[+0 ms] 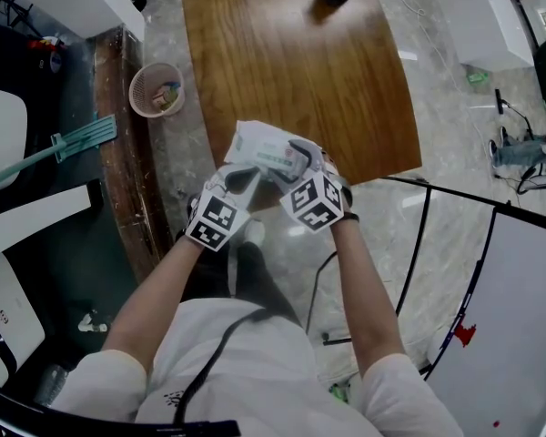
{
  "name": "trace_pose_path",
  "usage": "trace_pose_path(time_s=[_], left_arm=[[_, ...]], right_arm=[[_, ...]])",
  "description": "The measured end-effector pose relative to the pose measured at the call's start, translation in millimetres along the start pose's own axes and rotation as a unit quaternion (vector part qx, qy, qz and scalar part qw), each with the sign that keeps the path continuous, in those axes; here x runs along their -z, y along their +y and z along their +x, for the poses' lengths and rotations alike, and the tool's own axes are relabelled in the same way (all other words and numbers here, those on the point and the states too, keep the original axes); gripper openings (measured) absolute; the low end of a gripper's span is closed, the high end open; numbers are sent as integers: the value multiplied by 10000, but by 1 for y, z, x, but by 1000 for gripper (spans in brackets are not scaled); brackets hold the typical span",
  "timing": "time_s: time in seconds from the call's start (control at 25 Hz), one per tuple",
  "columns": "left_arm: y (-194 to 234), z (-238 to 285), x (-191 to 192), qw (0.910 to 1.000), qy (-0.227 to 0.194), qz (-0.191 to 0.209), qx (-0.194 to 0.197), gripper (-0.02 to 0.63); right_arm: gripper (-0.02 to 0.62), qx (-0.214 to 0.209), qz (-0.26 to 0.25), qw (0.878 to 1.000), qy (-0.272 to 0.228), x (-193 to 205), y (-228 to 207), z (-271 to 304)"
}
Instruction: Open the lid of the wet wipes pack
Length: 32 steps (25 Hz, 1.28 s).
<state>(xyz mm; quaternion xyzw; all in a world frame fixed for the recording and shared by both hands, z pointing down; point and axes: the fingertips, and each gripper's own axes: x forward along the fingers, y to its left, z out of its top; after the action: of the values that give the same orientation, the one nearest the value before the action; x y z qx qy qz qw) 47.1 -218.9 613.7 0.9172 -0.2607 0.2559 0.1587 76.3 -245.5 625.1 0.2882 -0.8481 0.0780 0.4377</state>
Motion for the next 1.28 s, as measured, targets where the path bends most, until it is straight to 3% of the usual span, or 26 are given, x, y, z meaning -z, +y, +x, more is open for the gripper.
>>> trace_pose_path(time_s=[0.68,1.28], left_arm=[[0,14,20,9997,152,-181,-9,6],[4,20,22,9997,193,-115,58,5]], right_arm=[[305,-331,76,9994,67,1,-2,3],[281,-1248,677,9897,184,-1,-4,1]])
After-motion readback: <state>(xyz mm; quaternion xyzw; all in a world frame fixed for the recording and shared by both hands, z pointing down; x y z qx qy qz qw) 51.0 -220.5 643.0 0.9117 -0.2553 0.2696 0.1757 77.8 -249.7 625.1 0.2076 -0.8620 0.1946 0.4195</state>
